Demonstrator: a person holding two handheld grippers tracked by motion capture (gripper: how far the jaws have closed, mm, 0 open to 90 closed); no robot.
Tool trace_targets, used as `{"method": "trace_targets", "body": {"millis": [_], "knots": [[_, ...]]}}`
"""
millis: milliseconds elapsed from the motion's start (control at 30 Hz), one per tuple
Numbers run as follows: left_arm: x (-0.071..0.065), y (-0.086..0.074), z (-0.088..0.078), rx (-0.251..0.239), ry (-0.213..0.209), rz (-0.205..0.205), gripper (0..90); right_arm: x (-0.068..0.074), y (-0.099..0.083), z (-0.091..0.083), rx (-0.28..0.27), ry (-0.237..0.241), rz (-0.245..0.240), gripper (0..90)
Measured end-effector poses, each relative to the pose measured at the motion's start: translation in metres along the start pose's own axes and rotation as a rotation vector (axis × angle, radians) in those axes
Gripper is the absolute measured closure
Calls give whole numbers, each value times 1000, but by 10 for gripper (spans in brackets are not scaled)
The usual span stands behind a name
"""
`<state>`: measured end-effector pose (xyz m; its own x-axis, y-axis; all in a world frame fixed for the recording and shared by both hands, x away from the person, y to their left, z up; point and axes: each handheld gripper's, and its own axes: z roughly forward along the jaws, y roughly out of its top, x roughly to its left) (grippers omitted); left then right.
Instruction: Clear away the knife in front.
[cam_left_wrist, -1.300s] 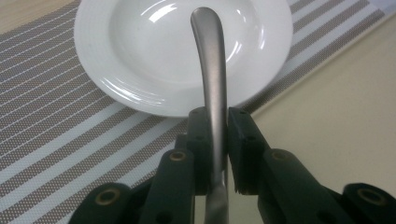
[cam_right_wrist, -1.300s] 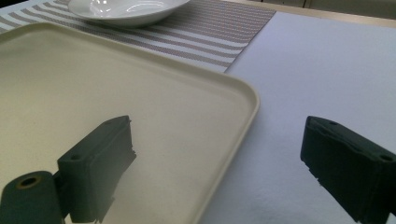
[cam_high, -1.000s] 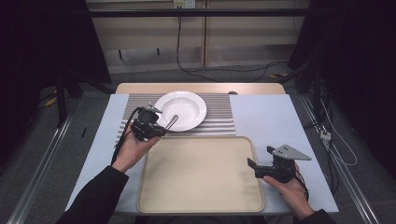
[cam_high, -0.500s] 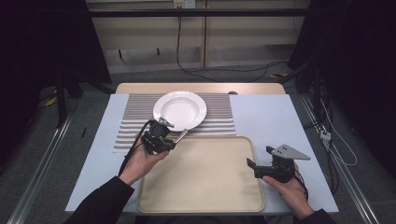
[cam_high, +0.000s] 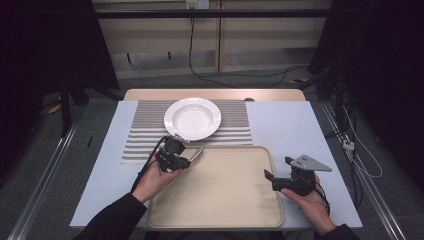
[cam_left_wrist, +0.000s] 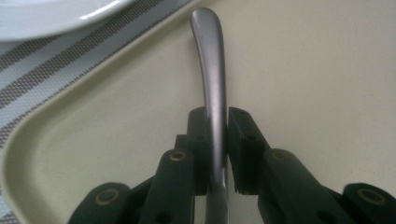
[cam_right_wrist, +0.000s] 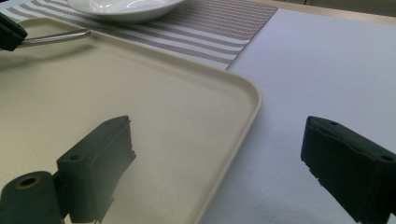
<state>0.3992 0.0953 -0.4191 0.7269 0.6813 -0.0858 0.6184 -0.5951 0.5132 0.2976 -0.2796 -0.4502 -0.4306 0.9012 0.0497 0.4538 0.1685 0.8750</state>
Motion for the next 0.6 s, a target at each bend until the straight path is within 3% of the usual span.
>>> {"method": "trace_targets", "body": {"millis": [267,467,600], "knots": [[-6,-5,12,29,-12,-10,799,0,0,0,-1,0,-3,89],[-9,-7,13,11,1,-41,797,1,0,-1,-2,-4,-4,90],[-13,-9,11,16,18,-19,797,1,0,-2,-4,1,-8,90]]}}
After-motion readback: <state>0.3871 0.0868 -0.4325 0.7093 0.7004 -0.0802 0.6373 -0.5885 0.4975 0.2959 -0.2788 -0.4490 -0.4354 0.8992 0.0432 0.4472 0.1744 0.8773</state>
